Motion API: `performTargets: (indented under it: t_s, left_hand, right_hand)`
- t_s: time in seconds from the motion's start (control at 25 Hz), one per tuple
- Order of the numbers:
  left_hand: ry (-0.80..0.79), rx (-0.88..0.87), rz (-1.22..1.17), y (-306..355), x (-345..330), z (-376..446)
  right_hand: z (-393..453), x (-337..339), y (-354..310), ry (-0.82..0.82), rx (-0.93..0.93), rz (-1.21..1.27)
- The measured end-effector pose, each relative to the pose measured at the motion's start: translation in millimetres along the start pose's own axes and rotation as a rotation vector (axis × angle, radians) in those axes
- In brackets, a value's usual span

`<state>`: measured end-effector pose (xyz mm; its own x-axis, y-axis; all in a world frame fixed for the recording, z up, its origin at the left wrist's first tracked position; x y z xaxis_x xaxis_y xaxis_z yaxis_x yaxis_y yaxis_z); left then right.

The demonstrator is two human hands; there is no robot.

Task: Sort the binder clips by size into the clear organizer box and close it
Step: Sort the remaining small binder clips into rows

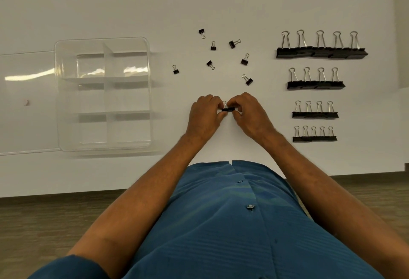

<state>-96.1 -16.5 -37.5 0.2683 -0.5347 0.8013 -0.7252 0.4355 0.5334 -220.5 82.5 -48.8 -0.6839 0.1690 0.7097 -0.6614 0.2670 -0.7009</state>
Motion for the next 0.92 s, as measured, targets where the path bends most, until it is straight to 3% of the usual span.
performTargets:
  t_s: [0.36,0.6,0.8,0.92]
  left_hand:
    - [-0.046,-0.005,-0.031,-1,1,5]
    - [-0.051,0.031,-0.134,0,25,29]
    - [0.03,-0.025,-0.124,37,32,75]
    - [0.01,0.002,-0.126,59,23,103]
  right_hand:
    - [2,8,-7,-0.043,0.009,0.063]
    - [15,52,5,0.3,-0.119,0.036]
    - [28,48,17,0.114,-0.044,-0.164]
    - [29,49,22,0.14,-0.06,-0.161]
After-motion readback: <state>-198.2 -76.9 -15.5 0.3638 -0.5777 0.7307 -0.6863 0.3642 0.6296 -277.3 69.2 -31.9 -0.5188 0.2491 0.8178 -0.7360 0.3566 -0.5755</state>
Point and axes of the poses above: each hand's wrist, its own z-axis towards the middle knuckle, its own x-axis out of the back of the hand, y = z × x, the point moved 4 cm from there along z, towards the middle knuckle, and after that the axes turned 9 degrees about x, right-handed, at the moved point
